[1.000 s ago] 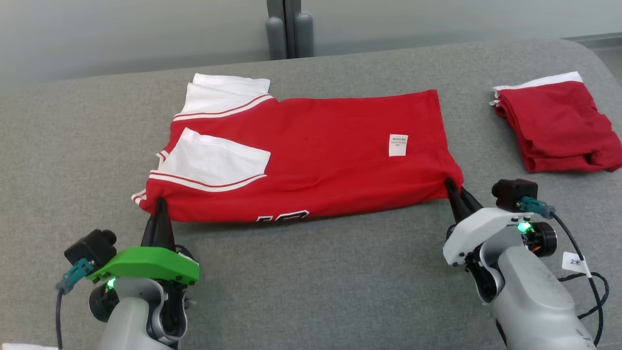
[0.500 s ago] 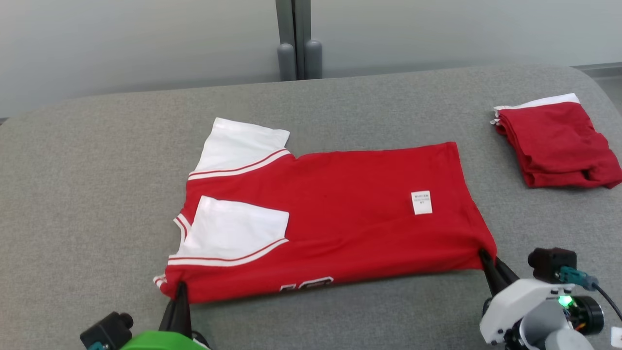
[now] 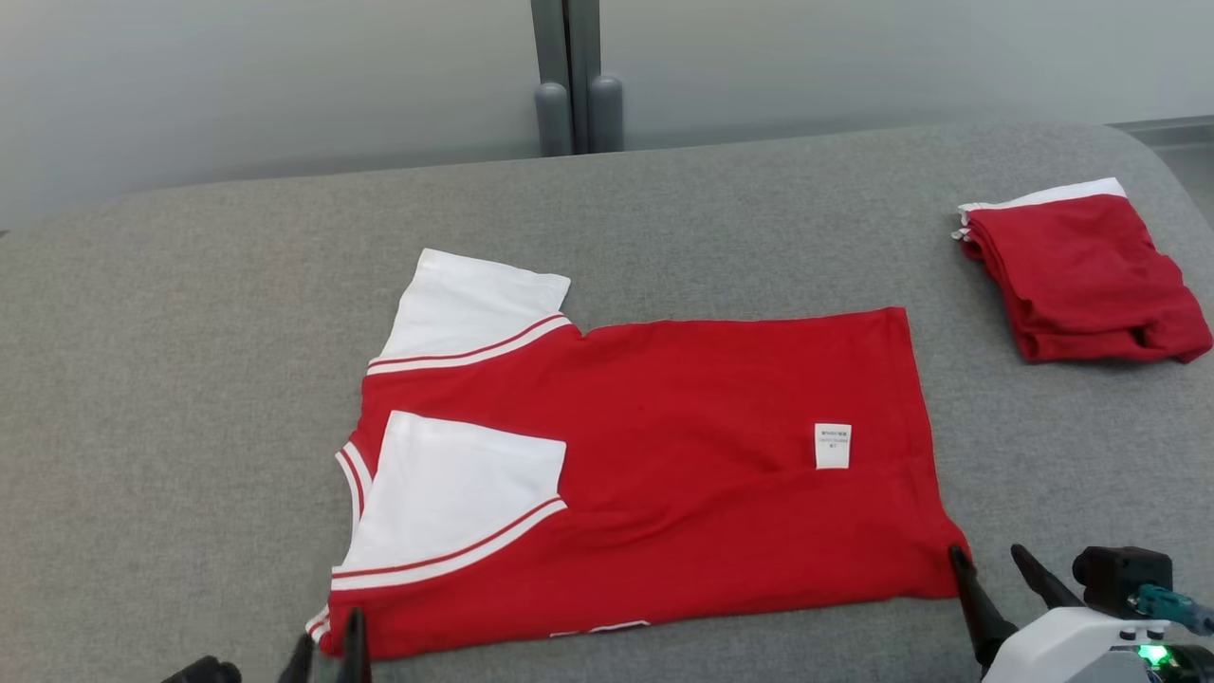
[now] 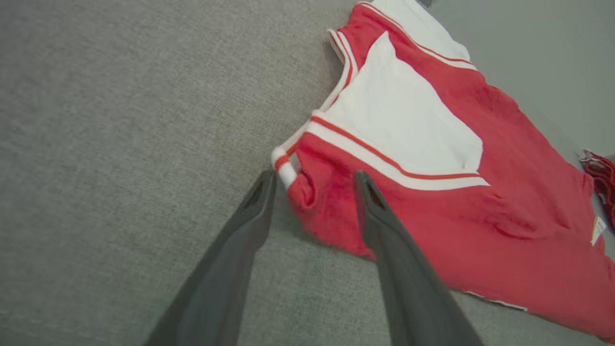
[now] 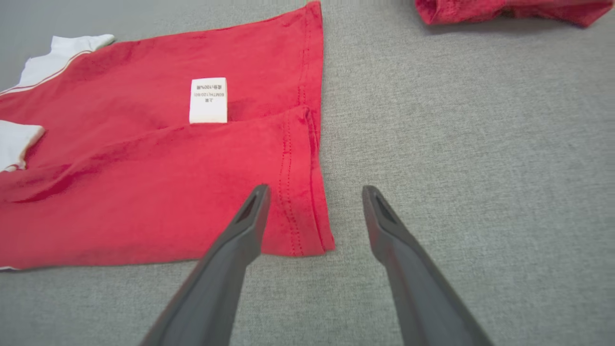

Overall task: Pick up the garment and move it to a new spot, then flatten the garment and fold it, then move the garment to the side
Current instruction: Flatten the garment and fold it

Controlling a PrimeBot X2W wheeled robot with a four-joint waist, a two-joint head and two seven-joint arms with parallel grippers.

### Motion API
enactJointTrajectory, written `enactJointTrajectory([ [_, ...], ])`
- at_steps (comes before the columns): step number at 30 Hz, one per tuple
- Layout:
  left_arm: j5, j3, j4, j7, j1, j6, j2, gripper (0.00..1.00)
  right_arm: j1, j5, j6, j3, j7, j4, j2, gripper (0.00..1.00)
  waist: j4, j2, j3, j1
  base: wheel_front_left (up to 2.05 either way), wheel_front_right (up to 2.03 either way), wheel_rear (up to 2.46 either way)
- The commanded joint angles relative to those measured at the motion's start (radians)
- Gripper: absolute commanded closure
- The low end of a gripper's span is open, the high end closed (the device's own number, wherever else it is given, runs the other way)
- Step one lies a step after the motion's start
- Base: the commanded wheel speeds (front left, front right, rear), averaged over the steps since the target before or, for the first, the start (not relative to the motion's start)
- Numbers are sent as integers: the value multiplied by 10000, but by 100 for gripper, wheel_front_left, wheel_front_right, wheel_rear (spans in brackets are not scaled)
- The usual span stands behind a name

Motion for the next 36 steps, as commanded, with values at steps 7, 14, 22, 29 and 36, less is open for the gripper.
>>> enactJointTrajectory([
  [7, 1305, 171, -1004, -198, -596, 219, 1465, 0, -414, -369, -13, -343, -342, -516, -34, 0, 1, 0, 128, 0, 0, 0, 0],
  [14, 2157, -598, -1130, 896, -4027, -825, 2576, 0, -1782, -952, -13, 85, -119, -531, -34, 0, -156, 0, 727, 0, 0, 0, 0],
  [22, 2316, -1478, 567, 2225, -8370, -1645, 3426, 0, -3958, -1425, -13, 1211, -357, 12, -32, 0, -975, 0, 2171, 0, 0, 0, 0],
  [29, 1723, -2217, 2243, 3454, -10419, -1750, 4181, 0, -5134, -1279, -15, 2151, -642, 479, -35, 0, -1788, 0, 3397, 0, 0, 0, 0],
  [36, 657, -3283, 2885, 4021, -10986, -1747, 5049, 0, -5619, -1150, -15, 2525, -931, 759, -32, 0, -2290, 0, 4246, 0, 0, 0, 0],
])
